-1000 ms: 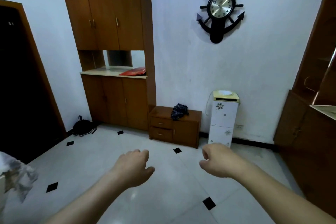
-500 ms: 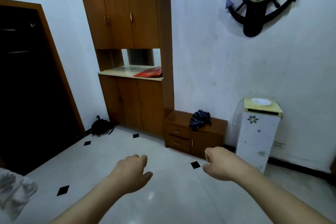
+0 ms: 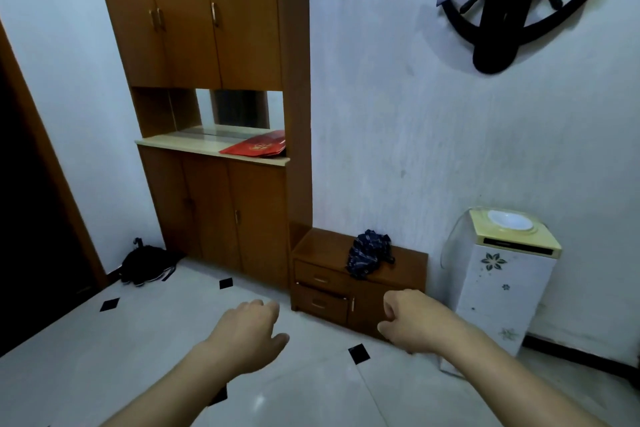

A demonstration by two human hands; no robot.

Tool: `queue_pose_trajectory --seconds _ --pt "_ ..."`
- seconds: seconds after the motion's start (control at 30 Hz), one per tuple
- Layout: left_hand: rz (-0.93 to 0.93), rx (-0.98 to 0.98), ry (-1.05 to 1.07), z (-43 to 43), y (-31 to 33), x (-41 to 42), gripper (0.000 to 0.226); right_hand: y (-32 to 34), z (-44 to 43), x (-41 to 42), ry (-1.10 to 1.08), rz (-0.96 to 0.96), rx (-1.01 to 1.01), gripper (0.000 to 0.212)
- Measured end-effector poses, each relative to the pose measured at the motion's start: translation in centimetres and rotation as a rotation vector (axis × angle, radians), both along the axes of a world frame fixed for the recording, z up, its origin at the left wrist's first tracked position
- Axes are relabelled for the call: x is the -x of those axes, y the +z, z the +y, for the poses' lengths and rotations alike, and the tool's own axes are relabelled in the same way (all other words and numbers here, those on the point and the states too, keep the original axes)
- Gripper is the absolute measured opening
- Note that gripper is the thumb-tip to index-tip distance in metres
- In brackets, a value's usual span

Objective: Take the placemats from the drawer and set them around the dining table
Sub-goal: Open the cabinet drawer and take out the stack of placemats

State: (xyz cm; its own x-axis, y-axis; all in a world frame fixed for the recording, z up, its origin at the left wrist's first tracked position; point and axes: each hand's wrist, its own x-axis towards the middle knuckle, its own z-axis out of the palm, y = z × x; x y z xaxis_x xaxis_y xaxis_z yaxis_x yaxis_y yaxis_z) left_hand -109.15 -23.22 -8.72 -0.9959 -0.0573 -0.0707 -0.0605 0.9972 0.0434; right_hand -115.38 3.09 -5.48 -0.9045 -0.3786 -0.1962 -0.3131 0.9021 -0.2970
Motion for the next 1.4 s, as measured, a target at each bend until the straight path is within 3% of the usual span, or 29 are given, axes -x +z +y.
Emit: queue_pose_trajectory --seconds 0.4,0.83,1.1,1.4 --pt "-0.083 -0.004 -0.152 -5.4 -2.6 25.0 0.038 -3.4 -6.7 22.6 -0.111 -0.07 0.044 0.018" --pt "-0.14 -0.043 -0.044 -12.2 -7.8 54.0 0.038 -10.9 -13.1 55.1 0.077 -0.178 -0.03 0.019" --pt "-0.199 -0.072 -0.056 -17.7 -10.9 66.1 0.038 -14.0 -19.5 66.7 0.105 -0.227 -0.038 0.021" --pt "-0.307 -0.144 -0.234 -23.9 -18.9 80.9 0.04 -20.5 -26.4 76.8 -0.078 -0.279 -0.002 0.022"
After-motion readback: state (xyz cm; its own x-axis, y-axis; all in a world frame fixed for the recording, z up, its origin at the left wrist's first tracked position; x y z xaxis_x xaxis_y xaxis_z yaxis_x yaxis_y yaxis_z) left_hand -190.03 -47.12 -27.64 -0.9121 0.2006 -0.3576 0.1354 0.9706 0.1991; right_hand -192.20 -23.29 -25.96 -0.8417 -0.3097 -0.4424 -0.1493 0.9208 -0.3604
